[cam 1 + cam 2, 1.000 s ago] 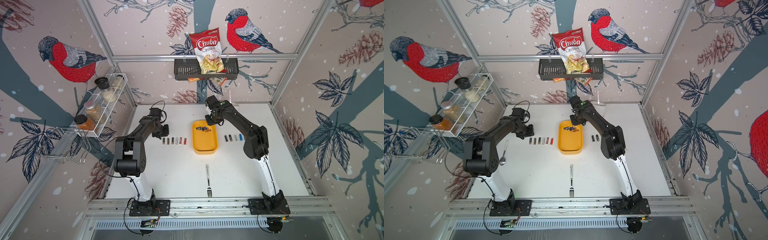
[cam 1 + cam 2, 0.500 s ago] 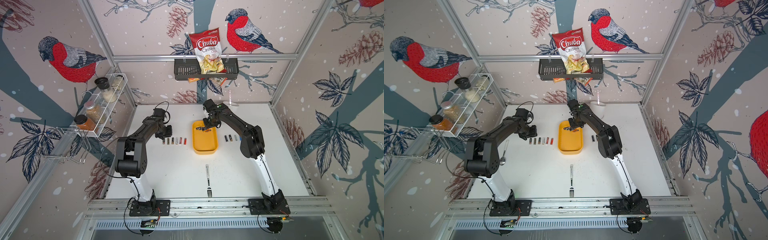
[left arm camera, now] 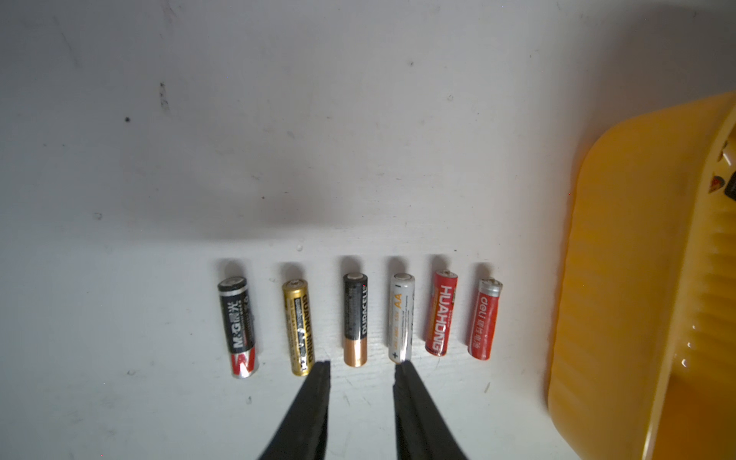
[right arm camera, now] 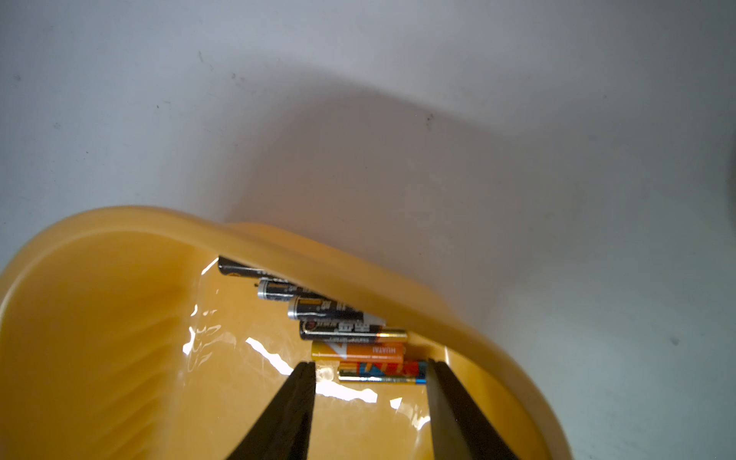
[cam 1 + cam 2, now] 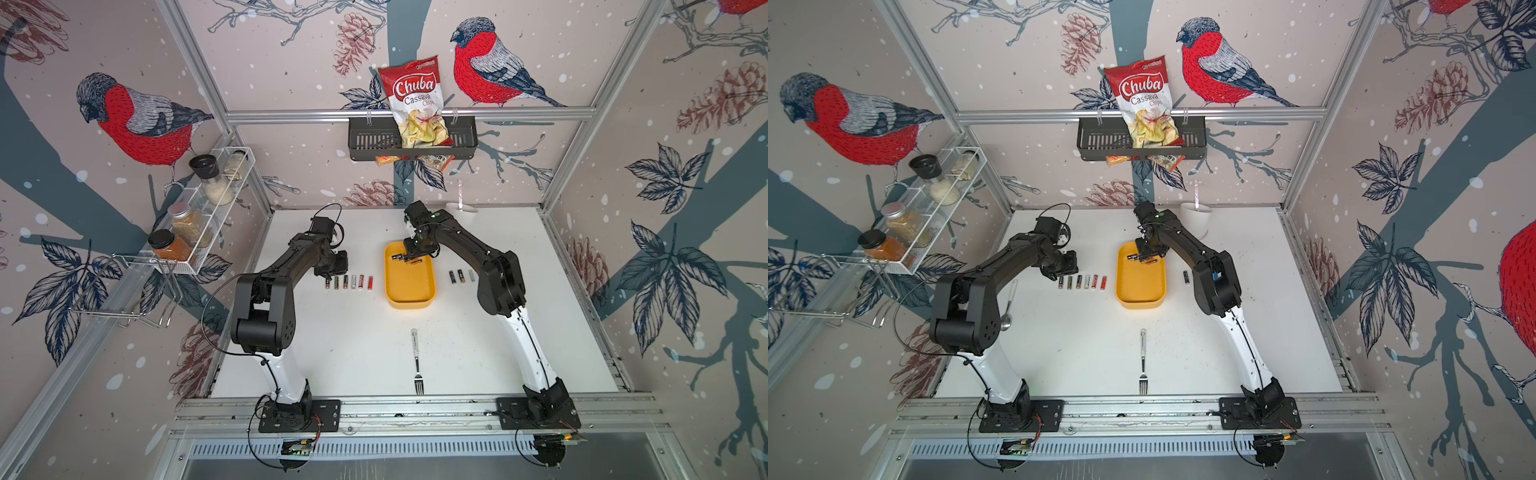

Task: Take the batteries out of the storage box
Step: Pick up the battery from the storage box.

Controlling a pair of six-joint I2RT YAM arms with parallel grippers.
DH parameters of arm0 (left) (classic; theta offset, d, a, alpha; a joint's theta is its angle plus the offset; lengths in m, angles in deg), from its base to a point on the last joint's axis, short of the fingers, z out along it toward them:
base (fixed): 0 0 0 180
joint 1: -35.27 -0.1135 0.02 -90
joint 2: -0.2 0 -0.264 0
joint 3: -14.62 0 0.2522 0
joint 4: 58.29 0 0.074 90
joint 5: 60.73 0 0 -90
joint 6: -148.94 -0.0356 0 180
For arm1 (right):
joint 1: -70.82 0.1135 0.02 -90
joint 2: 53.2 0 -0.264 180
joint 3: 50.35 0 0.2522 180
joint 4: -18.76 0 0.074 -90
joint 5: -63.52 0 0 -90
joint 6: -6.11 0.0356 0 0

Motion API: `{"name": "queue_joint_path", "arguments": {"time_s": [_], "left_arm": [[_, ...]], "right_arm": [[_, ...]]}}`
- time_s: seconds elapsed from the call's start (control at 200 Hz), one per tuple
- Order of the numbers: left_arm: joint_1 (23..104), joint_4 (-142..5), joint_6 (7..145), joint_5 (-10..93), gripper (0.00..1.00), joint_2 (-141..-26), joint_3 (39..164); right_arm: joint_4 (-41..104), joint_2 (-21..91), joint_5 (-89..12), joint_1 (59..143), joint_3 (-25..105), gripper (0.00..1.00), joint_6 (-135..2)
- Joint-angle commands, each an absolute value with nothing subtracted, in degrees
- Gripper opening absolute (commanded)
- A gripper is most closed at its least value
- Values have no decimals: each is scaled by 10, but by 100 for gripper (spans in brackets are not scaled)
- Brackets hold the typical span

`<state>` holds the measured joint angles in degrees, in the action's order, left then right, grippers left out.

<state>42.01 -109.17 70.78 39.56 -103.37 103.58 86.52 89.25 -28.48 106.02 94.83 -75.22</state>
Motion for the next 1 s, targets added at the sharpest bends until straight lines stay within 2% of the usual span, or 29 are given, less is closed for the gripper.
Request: {"name": "queue_joint_path", "arguments": {"time_s": [0.0,0.74,0.996], "left_arm": [[424,-1097,710,396,32,-1036,1039],[429,-1098,708,391,32,-1037,1040],[429,-1098,706,389,32,-1034,1040]], "right_arm": [[862,898,-293,1060,951,52,-761],[899,899,-301,1070,926,54,-774],[907,892,-302,1075,921,51,-773]]}}
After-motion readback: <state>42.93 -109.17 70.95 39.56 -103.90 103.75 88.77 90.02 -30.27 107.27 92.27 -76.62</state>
